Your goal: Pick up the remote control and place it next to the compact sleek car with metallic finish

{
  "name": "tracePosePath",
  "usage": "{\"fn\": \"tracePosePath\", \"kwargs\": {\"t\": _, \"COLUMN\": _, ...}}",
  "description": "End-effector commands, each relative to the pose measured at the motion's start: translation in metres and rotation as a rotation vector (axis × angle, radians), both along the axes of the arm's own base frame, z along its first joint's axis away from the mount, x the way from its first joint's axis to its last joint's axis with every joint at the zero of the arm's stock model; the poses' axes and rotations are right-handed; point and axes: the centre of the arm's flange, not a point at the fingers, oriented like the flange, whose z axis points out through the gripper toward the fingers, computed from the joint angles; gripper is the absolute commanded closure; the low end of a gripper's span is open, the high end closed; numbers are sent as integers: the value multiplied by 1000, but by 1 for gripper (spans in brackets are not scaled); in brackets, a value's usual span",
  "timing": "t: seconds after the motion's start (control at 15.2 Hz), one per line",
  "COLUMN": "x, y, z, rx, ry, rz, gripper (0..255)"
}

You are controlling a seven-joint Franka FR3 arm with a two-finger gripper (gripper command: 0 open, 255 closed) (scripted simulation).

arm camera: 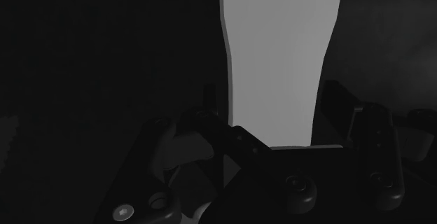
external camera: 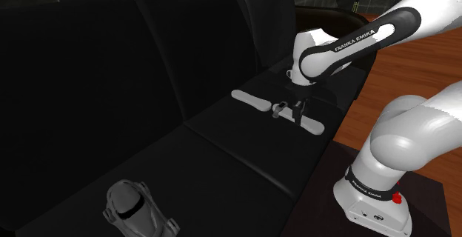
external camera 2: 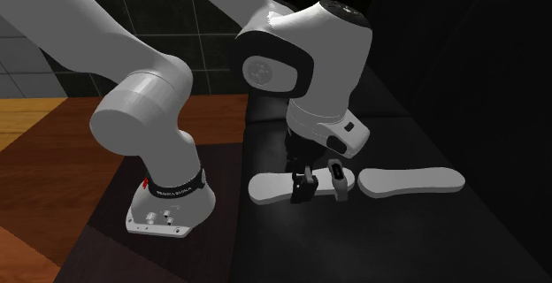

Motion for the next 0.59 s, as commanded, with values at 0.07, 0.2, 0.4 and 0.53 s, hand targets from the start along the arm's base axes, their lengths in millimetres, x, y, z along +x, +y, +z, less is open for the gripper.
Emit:
{"fn": "tracePosePath", "kwargs": {"t": 0.07, "x": 0, "y": 0, "z": 0, "rx": 0, "ry": 1, "rz": 1, "gripper": 255}}
{"fn": "tracePosePath", "kwargs": {"t": 0.2, "x": 0, "y": 0, "z": 0, "rx": 0, "ry": 1, "rz": 1, "gripper": 255}}
{"fn": "tracePosePath", "kwargs": {"t": 0.4, "x": 0, "y": 0, "z": 5, "rx": 0, "ry": 1, "rz": 1, "gripper": 255}}
{"fn": "tracePosePath", "kwargs": {"t": 0.53, "x": 0, "y": 0, "z": 15, "rx": 0, "ry": 1, "rz": 1, "gripper": 255}}
